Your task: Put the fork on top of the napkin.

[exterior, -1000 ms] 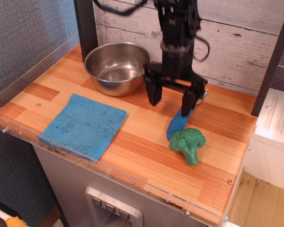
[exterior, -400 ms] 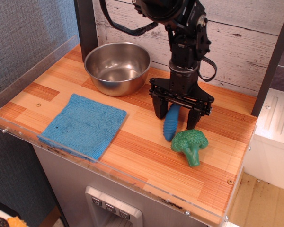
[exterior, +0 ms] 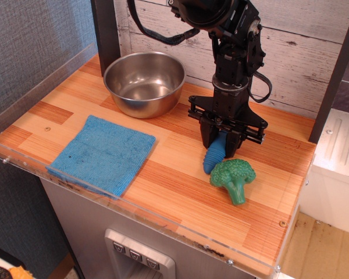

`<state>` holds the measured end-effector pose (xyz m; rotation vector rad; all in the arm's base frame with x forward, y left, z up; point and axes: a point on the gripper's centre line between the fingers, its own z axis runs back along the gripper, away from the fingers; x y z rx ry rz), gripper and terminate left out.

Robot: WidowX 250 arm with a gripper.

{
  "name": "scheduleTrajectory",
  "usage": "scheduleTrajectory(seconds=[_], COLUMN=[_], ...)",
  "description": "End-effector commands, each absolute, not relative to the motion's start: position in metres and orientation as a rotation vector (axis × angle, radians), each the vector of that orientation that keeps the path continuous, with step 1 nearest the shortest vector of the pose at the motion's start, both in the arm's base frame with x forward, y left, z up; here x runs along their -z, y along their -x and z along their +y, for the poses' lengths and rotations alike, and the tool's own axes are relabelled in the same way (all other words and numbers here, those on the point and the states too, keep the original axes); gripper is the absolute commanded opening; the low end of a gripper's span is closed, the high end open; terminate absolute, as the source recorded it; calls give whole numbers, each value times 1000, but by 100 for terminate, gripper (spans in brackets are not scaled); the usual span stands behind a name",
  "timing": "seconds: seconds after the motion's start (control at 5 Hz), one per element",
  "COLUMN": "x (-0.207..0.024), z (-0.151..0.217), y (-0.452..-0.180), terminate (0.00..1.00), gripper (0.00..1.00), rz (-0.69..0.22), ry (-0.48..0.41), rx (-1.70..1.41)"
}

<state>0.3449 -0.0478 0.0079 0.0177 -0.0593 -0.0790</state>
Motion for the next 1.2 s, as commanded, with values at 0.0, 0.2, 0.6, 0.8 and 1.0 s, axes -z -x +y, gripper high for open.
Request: scheduleTrajectory(seconds=[0.0,0.2,0.6,0.8,1.0], x=[-58,-105,-139,-130,-115], z=[-37,-14,41,62,74], y=[-347,-333,-277,-252,-238], terminate=[0,0,0,0,0], gripper=[0,0,0,0,0], rz=[-135,-204,-227,-182,-145], ry=[17,85,136,102,63], rx=[159,147,125,127,122])
